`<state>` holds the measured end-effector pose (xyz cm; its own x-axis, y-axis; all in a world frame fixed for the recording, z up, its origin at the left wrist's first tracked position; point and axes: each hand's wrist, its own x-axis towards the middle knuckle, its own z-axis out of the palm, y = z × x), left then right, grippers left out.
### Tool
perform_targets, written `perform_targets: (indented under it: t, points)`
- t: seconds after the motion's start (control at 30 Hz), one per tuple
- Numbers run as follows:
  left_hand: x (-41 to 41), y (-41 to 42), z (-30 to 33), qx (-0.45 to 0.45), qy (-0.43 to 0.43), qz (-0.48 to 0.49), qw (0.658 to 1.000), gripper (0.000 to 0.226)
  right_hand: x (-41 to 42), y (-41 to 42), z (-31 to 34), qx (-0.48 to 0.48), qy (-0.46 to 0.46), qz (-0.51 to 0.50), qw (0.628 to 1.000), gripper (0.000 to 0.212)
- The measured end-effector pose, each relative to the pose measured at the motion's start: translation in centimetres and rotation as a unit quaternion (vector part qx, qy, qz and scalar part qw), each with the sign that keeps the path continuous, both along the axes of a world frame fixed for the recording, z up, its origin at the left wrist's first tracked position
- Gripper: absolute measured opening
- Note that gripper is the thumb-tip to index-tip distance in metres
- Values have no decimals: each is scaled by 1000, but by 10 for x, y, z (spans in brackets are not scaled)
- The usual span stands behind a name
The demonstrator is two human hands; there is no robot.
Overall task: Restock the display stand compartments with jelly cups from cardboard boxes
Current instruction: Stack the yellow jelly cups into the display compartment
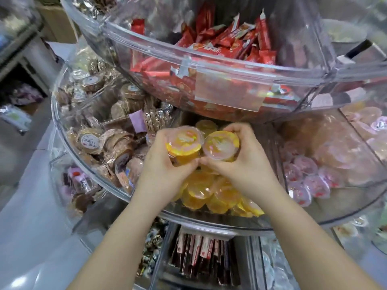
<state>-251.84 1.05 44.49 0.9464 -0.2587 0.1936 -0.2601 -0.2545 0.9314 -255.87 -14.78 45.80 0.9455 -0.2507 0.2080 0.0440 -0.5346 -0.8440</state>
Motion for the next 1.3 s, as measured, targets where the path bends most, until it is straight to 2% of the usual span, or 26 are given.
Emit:
perform_targets:
  t: [0.13, 0.27, 0.37, 0.5, 0.57, 0.63, 0.73, 0.8, 0.9, 1.0, 1.3]
  points:
    - [9, -3, 1, 83, -61, 42, 994, 63, 3, 2, -13, 14, 54, -35, 998, 67]
    - [12, 3, 1, 169, -48, -62, 982, 81, -7, -8, -17, 32, 86, 20, 996, 82]
    - [18, 13, 3, 224, -45, -118, 966, 77, -11, -18, -13, 22, 98, 56, 993, 74]
    - [19, 11, 6, 192, -44, -44, 979, 48, -7, -17, -12, 12, 57, 29, 998, 62]
    - [17, 6, 5, 205, -67, 0, 976, 42, -4, -14, -14, 17, 43, 4, 999, 58]
    - [18, 4, 2, 235, -89, 6, 968, 51, -2, -10, -17, 14, 42, -7, 999, 55]
    - [19, 2, 2, 261, -94, -36, 960, 81, -1, -7, -19, 7, 52, 5, 999, 58]
    - [22, 3, 4, 266, -114, -53, 956, 88, -1, -8, -19, -3, 66, 19, 998, 64]
    - [28, 8, 7, 262, -114, -50, 957, 79, -2, -11, -19, -5, 82, 34, 996, 69]
    - [31, 9, 8, 253, -110, -49, 960, 71, -4, -11, -19, -14, 62, 6, 998, 67]
    - [33, 6, 7, 266, -119, -35, 956, 72, -2, 0, -23, -25, 25, -41, 999, 67]
